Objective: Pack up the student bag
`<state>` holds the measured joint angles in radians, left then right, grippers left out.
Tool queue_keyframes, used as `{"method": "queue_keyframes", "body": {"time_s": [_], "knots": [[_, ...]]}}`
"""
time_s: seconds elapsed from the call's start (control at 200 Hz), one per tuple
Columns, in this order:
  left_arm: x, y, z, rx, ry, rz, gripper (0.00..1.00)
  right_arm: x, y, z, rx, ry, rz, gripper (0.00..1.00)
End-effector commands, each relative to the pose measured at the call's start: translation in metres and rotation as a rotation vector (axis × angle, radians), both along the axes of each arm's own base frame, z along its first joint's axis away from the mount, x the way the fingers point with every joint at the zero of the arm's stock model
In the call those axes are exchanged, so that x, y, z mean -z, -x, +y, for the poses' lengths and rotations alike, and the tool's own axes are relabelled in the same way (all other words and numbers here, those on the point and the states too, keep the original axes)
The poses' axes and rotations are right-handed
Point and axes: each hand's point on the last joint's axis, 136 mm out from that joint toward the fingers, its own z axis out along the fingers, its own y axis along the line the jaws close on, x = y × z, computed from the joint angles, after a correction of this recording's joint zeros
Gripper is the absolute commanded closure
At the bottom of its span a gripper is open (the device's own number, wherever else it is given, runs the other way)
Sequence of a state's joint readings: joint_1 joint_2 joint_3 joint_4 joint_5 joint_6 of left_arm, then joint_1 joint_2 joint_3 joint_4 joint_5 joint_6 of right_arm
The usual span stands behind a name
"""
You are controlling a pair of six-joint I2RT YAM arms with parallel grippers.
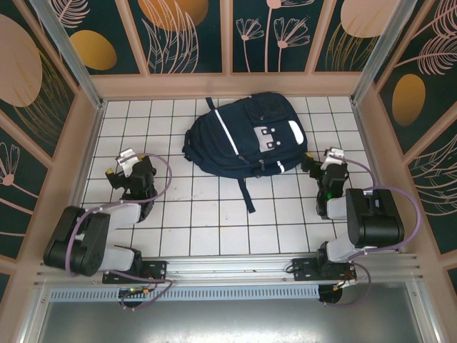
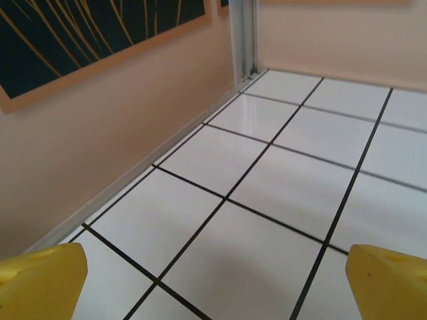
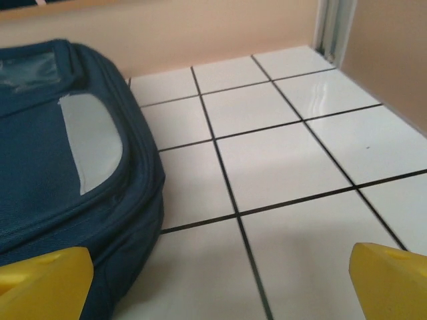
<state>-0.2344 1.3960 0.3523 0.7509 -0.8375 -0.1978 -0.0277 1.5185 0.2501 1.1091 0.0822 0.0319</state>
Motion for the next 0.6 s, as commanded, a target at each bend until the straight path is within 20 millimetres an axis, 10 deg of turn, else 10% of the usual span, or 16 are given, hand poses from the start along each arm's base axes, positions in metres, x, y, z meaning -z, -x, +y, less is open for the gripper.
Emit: {"method": "queue_keyframes", "body": {"time_s": [0.0, 0.595], "knots": [[-0.027, -0.02, -0.008, 0.076, -0.017, -0.131, 0.01, -0.022, -0.001, 0.006, -0.046, -0.011, -0.114, 0.01], [-0.017, -0.021, -0.007, 0.344, 0.094, -0.247, 0.01, -0.02, -0.005, 0.016, -0.101, 0.002, -0.095, 0.01]]}}
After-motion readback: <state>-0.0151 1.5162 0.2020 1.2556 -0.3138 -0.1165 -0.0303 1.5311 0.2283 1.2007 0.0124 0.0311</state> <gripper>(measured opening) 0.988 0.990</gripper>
